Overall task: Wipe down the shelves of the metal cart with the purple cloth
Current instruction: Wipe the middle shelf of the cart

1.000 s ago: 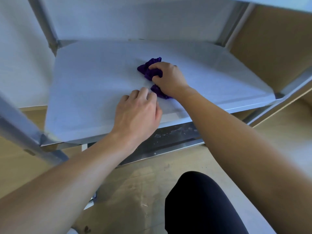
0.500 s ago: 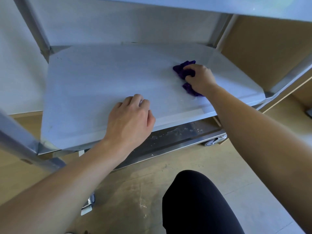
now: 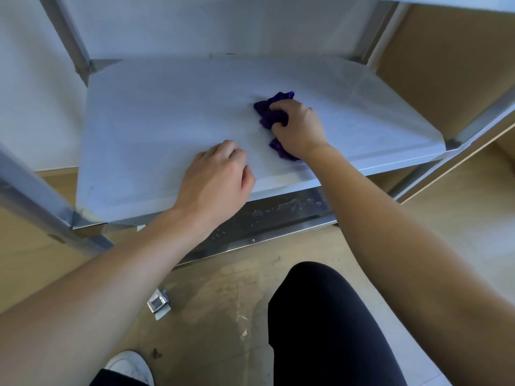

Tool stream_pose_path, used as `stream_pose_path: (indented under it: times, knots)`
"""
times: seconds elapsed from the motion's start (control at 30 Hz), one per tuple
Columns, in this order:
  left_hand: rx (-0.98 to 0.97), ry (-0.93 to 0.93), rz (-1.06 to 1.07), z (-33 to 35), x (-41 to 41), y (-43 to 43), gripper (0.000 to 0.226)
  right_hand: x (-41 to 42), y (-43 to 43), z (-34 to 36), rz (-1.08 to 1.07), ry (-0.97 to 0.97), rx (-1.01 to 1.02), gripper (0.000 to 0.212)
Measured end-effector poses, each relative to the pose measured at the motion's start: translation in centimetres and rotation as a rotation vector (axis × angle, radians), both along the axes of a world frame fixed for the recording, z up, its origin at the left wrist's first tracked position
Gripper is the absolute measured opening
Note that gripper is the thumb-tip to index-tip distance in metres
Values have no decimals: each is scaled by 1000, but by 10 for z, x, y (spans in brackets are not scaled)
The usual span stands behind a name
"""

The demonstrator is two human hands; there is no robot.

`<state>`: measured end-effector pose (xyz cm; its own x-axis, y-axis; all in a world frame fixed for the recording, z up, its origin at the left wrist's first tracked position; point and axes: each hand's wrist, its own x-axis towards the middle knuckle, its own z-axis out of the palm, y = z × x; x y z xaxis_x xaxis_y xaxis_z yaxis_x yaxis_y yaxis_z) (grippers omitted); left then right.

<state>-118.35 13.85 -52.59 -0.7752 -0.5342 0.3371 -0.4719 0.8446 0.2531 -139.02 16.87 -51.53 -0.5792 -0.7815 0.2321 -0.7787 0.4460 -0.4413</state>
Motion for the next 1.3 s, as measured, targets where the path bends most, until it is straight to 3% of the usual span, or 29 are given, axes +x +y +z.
stream_pose_path:
  times: [0.4, 0.6, 1.3]
  knots:
    - [-65, -79, 197, 9, 78, -20, 32, 100, -58, 8, 214, -65, -1, 33]
    - [-82, -75, 250, 8, 107, -22, 30, 149, -74, 9, 296, -89, 2, 39]
    - [-169, -7, -2, 5, 16, 7, 18, 80, 16, 5, 167, -99, -62, 46]
